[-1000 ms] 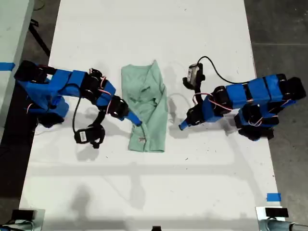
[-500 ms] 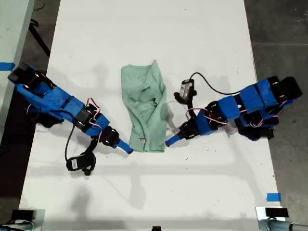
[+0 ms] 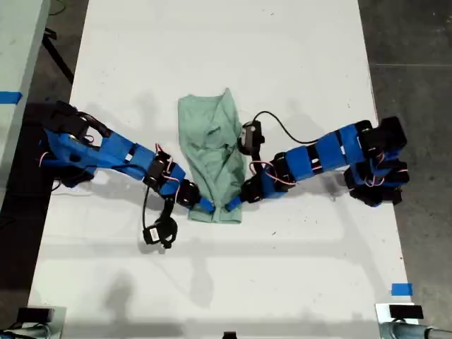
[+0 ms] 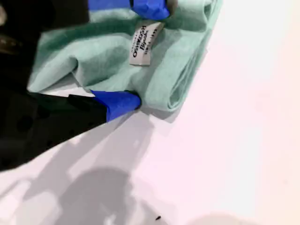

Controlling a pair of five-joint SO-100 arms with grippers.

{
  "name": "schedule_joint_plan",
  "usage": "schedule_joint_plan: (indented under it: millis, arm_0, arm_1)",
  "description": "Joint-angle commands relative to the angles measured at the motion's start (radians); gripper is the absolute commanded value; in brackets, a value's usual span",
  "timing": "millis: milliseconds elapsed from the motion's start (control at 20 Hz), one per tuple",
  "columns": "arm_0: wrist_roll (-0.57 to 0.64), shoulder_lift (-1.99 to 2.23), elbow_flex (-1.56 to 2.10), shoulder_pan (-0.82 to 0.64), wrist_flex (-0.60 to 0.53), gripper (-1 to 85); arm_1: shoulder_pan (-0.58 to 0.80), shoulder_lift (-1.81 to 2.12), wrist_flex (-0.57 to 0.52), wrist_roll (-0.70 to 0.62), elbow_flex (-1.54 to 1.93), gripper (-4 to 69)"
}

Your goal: Fold t-shirt

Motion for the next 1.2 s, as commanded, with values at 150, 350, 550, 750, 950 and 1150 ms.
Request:
schedule_joint_plan:
  millis: [150, 350, 550, 750, 950, 1150]
  arm_0:
    - [-0.077, -0.098, -0.199, -0.037, 0.147, 0.0]
    - [-0.075, -0.043, -0.322, -0.008, 0.339, -0.1]
    - [-0.094, 0.107, -0.327, 0.129, 0.364, -0.1]
    - [-0.189, 0.123, -0.416, 0.264, 0.347, -0.1]
    - [-0.164, 0.146, -0.420, 0.215, 0.347, -0.1]
    - [-0.017, 0.321, -0.419, -0.014, 0.434, -0.1]
  arm_1:
    - [0.023, -0.256, 0.258, 0.049, -0.413, -1.2]
    - [-0.005, -0.229, 0.393, 0.057, -0.520, -1.2]
    - [-0.115, -0.101, 0.517, 0.130, -0.603, -1.2]
    - [-0.216, -0.104, 0.591, 0.236, -0.816, -1.2]
    - [-0.129, -0.080, 0.595, 0.275, -0.787, -1.2]
    - [0.067, -0.015, 0.614, 0.112, -0.788, -1.3]
